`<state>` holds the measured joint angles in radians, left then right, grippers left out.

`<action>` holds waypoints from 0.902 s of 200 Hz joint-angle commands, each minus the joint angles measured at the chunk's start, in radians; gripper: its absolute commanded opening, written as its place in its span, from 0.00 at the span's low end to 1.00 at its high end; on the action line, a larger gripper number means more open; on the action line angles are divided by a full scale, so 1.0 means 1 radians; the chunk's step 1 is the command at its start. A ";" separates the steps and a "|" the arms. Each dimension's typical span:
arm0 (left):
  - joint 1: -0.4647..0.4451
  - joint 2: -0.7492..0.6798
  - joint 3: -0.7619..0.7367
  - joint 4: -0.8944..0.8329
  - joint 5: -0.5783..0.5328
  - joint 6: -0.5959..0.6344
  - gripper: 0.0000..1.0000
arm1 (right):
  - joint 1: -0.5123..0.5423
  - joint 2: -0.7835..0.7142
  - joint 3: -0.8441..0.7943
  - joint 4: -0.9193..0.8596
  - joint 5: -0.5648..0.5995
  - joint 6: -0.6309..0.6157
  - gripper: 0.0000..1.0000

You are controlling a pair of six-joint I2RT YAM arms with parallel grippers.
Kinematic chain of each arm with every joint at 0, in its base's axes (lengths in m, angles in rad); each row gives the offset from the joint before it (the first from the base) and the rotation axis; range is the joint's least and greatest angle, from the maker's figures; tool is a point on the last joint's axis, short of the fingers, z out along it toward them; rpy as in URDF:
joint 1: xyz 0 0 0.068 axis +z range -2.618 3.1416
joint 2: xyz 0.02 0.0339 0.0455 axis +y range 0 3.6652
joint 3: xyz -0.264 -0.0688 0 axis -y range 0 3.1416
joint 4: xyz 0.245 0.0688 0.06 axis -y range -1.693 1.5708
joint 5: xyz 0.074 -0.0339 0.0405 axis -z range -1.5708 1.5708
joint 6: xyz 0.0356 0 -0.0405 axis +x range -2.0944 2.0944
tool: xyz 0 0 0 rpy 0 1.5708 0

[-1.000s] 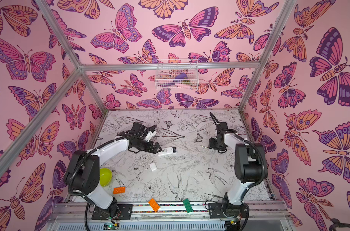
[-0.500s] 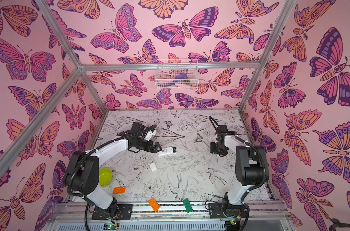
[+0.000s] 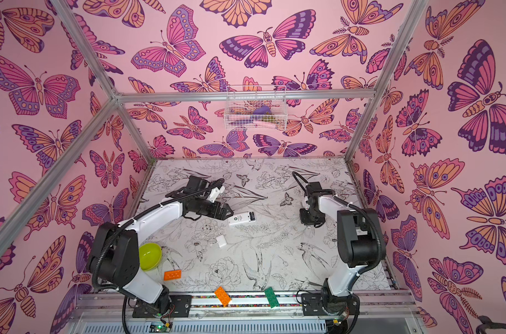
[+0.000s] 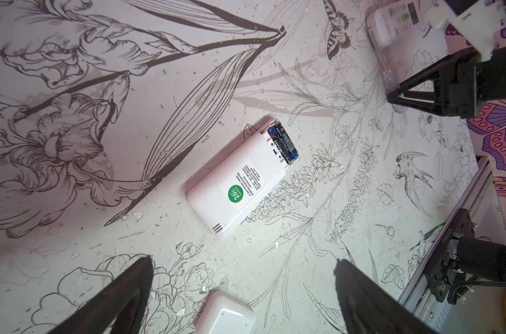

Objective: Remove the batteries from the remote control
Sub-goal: 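Lift the screwdriver with the right gripper and carry it toward the opened remote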

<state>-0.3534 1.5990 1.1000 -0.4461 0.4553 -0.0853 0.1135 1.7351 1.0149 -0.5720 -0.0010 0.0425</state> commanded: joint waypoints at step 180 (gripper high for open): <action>0.258 -0.183 -0.035 -0.121 0.505 0.258 0.93 | 0.453 -0.090 0.216 -0.075 -0.711 -0.328 0.10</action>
<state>-0.0921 1.4326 1.0744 -0.5129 0.8845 0.1081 0.5312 1.6104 1.1591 -0.5755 -0.5571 -0.1734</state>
